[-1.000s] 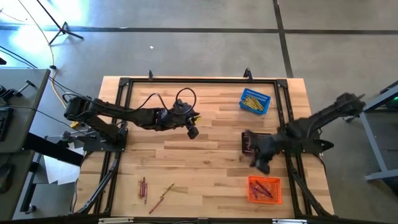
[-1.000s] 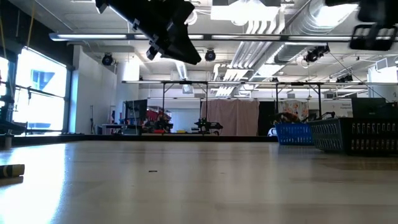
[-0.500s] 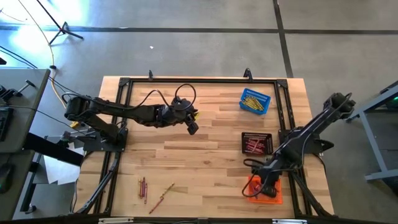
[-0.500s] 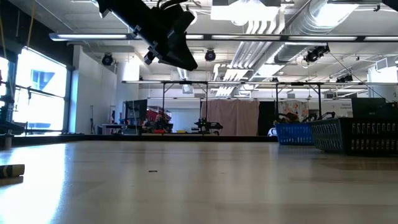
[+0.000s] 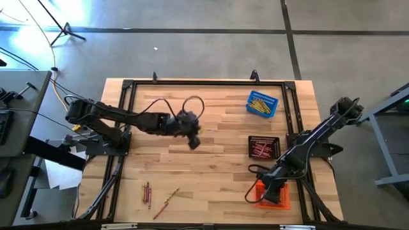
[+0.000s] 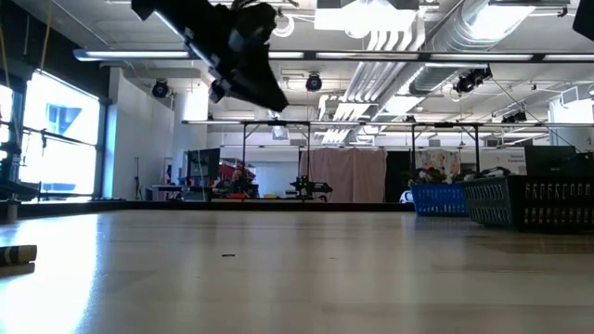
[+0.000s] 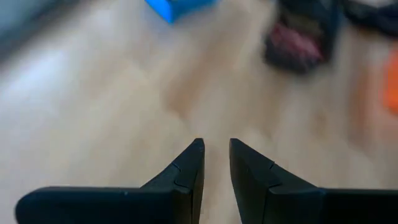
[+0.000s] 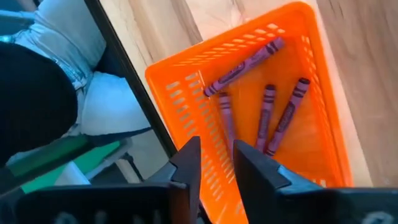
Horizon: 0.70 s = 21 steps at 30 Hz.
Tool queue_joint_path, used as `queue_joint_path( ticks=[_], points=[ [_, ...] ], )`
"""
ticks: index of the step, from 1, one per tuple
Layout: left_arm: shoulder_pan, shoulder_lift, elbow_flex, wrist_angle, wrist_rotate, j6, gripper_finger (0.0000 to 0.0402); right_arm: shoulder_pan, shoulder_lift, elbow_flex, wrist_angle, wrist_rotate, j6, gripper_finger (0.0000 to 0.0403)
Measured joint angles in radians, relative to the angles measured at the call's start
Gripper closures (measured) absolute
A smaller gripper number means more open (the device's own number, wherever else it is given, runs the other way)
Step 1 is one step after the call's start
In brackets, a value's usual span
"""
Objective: Sort crayons
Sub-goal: Put the yellow crayon into the blue bin
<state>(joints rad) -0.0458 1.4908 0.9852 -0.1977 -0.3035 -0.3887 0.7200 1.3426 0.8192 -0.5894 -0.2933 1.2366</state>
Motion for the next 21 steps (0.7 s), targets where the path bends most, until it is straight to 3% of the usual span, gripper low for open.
queue_joint_path(
  ticks=[4,8,13,16,21],
  points=[
    [-0.076,-0.001,0.0,-0.181,0.172,-0.206,0.0338,0.0,0.0,0.0,0.003,0.006,-0.051,0.0312],
    [-0.21,-0.001,0.0,-0.349,0.201,-0.475,0.0338,0.0,0.0,0.0,0.003,0.081,-0.132,0.0312],
    [-0.409,-0.001,0.0,-0.423,0.169,-0.781,0.0338,-0.017,-0.001,0.0,0.017,0.184,-0.15,0.0312],
    [-0.526,0.005,0.0,-0.404,0.098,-0.947,0.0338,-0.03,-0.001,0.0,0.037,0.234,-0.192,0.0312],
    [-0.67,0.065,0.0,-0.294,-0.041,-1.005,0.0338,-0.056,-0.001,0.0,0.079,0.279,-0.299,0.0311]
  ],
)
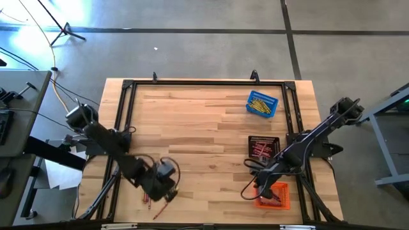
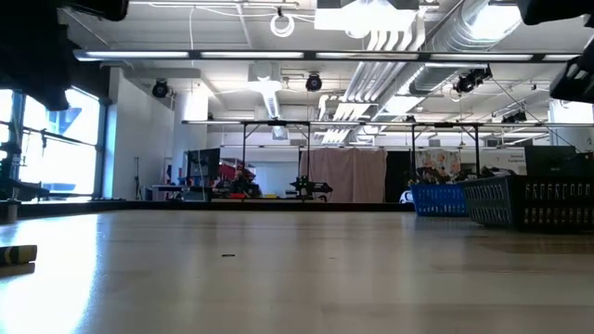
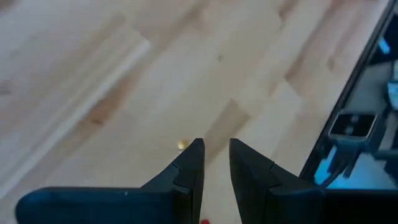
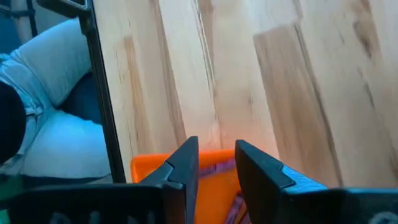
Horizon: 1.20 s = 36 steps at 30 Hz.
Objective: Sort crayons
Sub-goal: Put the yellow crayon into the blue bin
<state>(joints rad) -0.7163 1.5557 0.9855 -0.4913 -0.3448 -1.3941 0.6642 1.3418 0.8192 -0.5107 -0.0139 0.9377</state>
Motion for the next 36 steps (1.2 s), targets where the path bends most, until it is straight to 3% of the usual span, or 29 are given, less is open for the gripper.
queue_joint_path(
  ticks=[4,12,36],
  points=[
    [-0.057,0.076,0.0,0.06,-0.006,0.01,0.0338,-0.025,0.0,0.0,0.023,0.018,-0.048,0.0311],
    [-0.079,0.191,0.025,0.069,0.139,-0.06,0.0338,-0.045,0.0,0.0,0.025,0.019,-0.057,0.0311],
    [-0.042,0.301,0.096,-0.018,0.143,0.038,0.0338,-0.045,0.0,0.0,0.06,0.018,-0.057,0.0311]
  ],
)
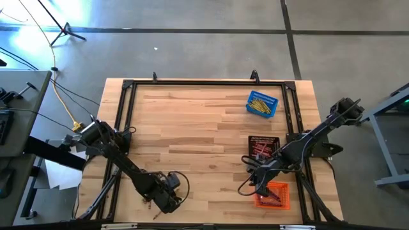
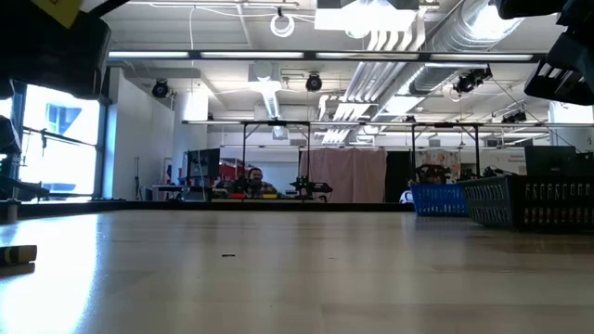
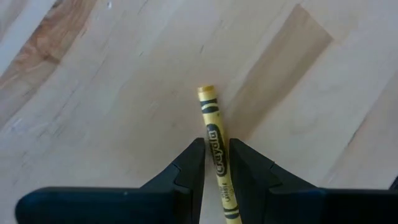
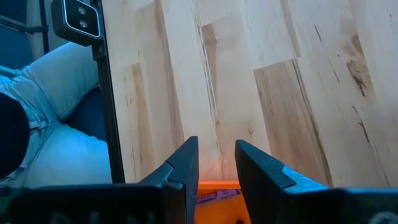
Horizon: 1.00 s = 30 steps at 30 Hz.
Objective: Sort crayons
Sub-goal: Put the yellow crayon into the blue bin
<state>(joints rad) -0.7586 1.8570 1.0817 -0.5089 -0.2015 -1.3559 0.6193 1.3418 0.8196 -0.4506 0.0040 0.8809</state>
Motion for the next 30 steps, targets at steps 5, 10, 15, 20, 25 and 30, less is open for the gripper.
queue_joint_path(
  ticks=[5,10,15,20,25,30],
  points=[
    [0.002,0.035,0.006,-0.018,-0.003,-0.001,0.0338,0.0,0.0,0.0,0.0,0.001,-0.01,0.0311],
    [0.015,0.05,0.008,-0.085,-0.01,-0.001,0.0358,-0.005,0.0,0.0,0.001,0.024,-0.011,0.0311],
    [0.052,0.039,0.005,-0.074,-0.004,0.084,0.0395,-0.005,0.0,0.0,0.008,0.073,-0.011,0.0311],
    [0.112,0.002,0.027,-0.07,-0.083,0.238,0.04,-0.014,0.0,0.0,0.046,0.186,-0.01,0.0311],
    [0.19,-0.062,0.062,-0.213,-0.227,0.432,0.04,-0.086,-0.001,0.011,0.072,0.205,-0.01,0.0311],
    [0.342,-0.138,0.066,-0.112,-0.424,0.679,0.0401,-0.182,-0.003,0.1,-0.039,0.197,-0.108,0.0311]
  ],
)
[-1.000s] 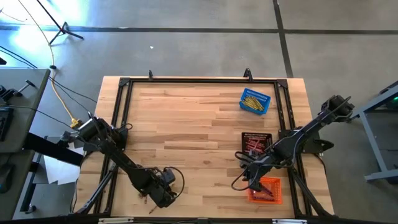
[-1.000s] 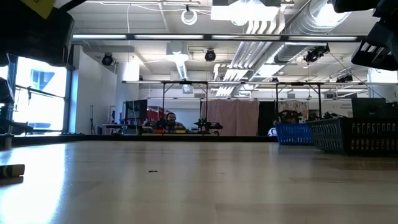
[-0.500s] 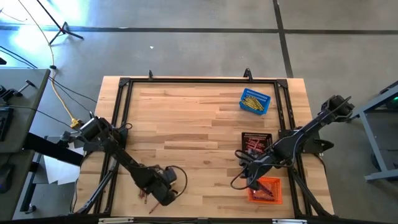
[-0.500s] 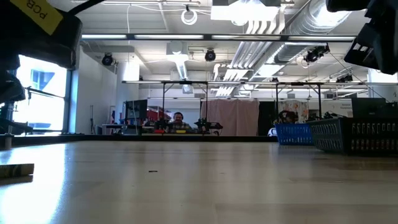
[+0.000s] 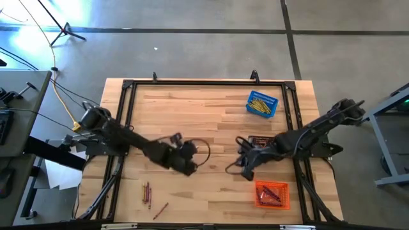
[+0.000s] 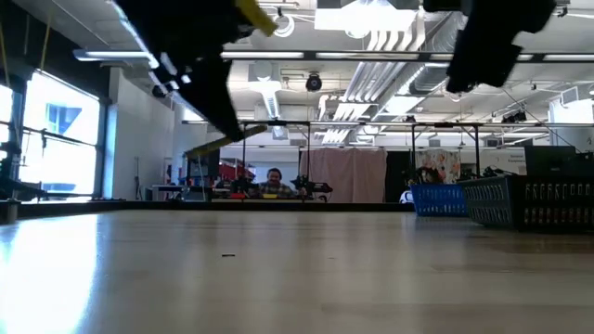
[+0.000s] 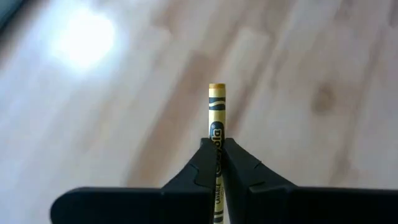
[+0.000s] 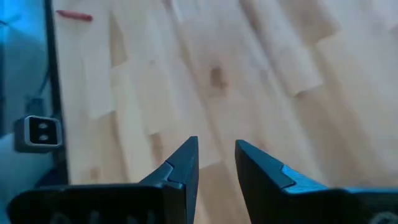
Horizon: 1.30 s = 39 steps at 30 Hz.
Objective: Sort crayons
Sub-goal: Put the yellow crayon into the blue bin
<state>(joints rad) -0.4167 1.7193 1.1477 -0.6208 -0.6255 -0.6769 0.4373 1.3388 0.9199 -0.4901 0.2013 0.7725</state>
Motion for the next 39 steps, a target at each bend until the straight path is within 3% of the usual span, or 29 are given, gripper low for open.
queue_joint_path(
  ticks=[6,10,15,18,23,26,31,36,39],
  points=[
    [0.176,-0.032,-0.002,0.321,-0.047,0.401,0.0401,-0.109,-0.001,0.159,-0.183,0.063,-0.235,0.0311],
    [0.294,-0.032,-0.001,0.533,0.07,0.634,0.0401,-0.168,-0.002,0.206,-0.294,0.185,-0.385,0.0311],
    [0.424,-0.032,-0.001,0.699,0.211,0.712,0.0401,-0.226,-0.008,0.187,-0.517,0.394,-0.358,0.0311],
    [0.465,-0.032,-0.001,0.755,0.269,0.678,0.0401,-0.238,-0.042,0.137,-0.541,0.493,-0.328,0.0311],
    [0.469,-0.032,-0.001,0.818,0.291,0.655,0.0401,-0.243,-0.163,-0.006,-0.326,0.509,-0.386,0.0311],
    [0.463,-0.032,-0.001,0.872,0.287,0.655,0.0401,-0.248,-0.262,-0.125,-0.073,0.495,-0.461,0.0311],
    [0.451,-0.03,-0.001,1.018,0.286,0.659,0.0401,-0.271,-0.412,-0.357,0.418,0.365,-0.552,0.0311],
    [0.444,-0.027,0.0,1.107,0.288,0.665,0.0401,-0.296,-0.46,-0.529,0.813,0.345,-0.571,0.0311],
    [0.442,-0.025,0.0,1.11,0.269,0.633,0.0401,-0.303,-0.449,-0.56,0.934,0.345,-0.568,0.0311]
  ],
)
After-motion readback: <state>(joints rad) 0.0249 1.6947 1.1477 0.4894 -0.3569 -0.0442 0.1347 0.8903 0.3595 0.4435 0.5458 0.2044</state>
